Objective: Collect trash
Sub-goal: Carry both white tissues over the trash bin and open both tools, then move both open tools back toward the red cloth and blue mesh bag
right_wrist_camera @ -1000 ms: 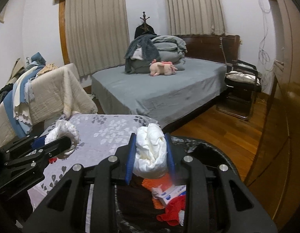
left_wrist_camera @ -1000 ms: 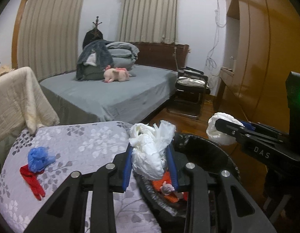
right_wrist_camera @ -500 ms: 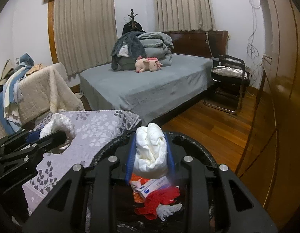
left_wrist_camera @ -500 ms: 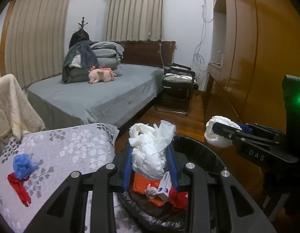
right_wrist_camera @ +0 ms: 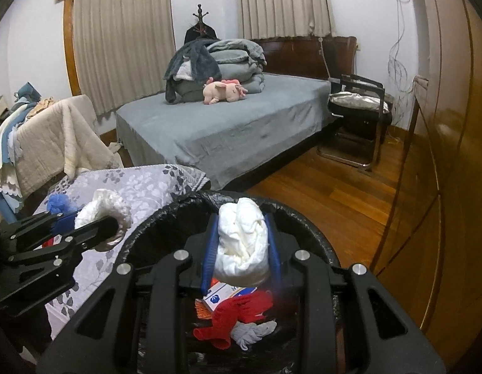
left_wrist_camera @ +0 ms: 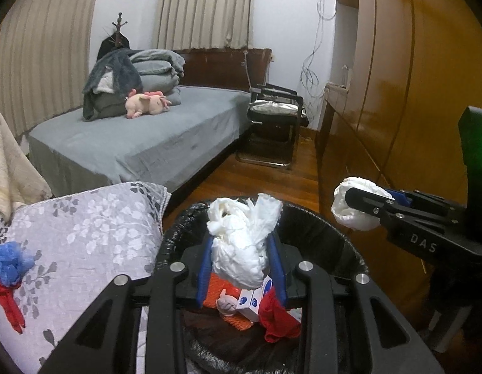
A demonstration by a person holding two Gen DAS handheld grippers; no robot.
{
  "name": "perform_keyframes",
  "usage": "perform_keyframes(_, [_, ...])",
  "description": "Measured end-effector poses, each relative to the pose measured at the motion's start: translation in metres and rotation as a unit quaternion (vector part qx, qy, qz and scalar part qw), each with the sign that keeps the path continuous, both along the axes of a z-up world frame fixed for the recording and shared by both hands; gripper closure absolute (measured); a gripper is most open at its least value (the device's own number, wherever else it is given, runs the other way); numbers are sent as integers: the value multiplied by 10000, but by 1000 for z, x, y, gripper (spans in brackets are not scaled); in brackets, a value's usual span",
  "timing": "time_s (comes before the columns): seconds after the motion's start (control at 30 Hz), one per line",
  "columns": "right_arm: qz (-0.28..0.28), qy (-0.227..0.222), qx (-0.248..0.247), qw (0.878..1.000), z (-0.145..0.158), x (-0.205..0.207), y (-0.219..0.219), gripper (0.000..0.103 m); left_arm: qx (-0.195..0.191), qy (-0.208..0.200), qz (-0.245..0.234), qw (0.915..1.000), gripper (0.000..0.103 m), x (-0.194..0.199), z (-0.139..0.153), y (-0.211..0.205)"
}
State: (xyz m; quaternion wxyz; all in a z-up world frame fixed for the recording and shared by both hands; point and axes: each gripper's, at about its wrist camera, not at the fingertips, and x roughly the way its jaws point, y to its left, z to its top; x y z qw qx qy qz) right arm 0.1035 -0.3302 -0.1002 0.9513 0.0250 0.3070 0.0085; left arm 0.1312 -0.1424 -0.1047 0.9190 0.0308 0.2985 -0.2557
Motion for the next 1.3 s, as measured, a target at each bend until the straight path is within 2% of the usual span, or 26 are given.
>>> perform_keyframes(0.1, [-39,88,-65,9999,-7,6,2,70,19,137,-79,9999,67,8,-9,-5])
perform_keyframes(0.17, [-48,164,-97,9998,-12,9,1,65,-17,252,-119,9996,59,12,-14,-6])
perform_keyframes(0.33, [-147,154,-135,9997,-16,7,-1,41,-91,340,-64,9994,45,14,-18,1])
perform_keyframes(0.47, [-221,54,-129,9997,-11,4,1,15,-149,259,104,9995,33,13,-13,15])
perform_keyframes(0.5, [-220,3,-88,9997,-8,3,3,13,-165,244,142,9995,32,13,-11,19])
perform_keyframes(0.77, [17,-142,-12,9999,6,2,27,8,-119,-73,756,9970,15,3,8,75])
perform_keyframes(0.9, [264,-178,43,9995,9,8,56,7,-46,-149,1234,9922,12,-3,12,117])
perform_keyframes(1.07, [633,-139,128,9978,9,21,97,7,64,-214,1846,9826,10,-8,13,168])
perform_keyframes(1.3, [1215,-148,127,9924,11,44,162,7,217,-146,2651,9639,10,-15,5,243])
